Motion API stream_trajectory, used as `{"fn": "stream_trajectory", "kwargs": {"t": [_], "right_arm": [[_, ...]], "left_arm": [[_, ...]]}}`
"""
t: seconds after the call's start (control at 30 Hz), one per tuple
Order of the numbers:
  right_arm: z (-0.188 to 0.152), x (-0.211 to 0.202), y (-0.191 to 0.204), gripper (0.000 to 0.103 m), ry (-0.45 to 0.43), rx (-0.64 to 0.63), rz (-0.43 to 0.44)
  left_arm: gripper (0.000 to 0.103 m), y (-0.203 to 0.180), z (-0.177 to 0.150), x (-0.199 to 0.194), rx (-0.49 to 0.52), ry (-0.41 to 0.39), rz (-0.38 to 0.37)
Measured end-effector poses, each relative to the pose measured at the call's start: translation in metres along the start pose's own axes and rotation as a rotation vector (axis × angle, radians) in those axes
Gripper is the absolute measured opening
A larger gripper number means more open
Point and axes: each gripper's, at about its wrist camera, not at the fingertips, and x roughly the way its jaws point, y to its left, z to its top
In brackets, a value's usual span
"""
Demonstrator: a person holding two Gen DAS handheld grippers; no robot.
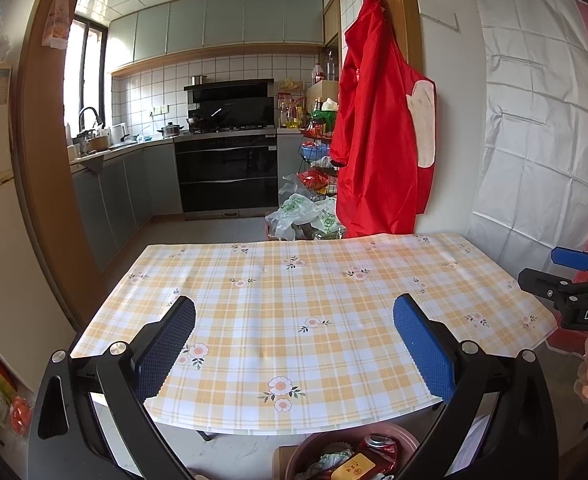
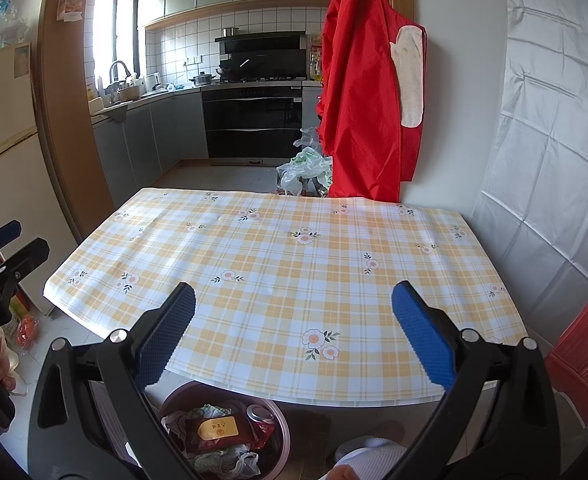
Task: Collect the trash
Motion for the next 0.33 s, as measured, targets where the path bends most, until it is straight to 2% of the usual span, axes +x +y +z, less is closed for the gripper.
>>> {"fn": "stream_trajectory", "kwargs": {"t": [0.33], "right_arm": [[-0.0024,-0.0005,-0.0031,0.097,0.002,0.002,-0.004]], "left_arm": [[0.097,0.0022,-0.0013,-0.0013,0.003,0.007,0.016]]}}
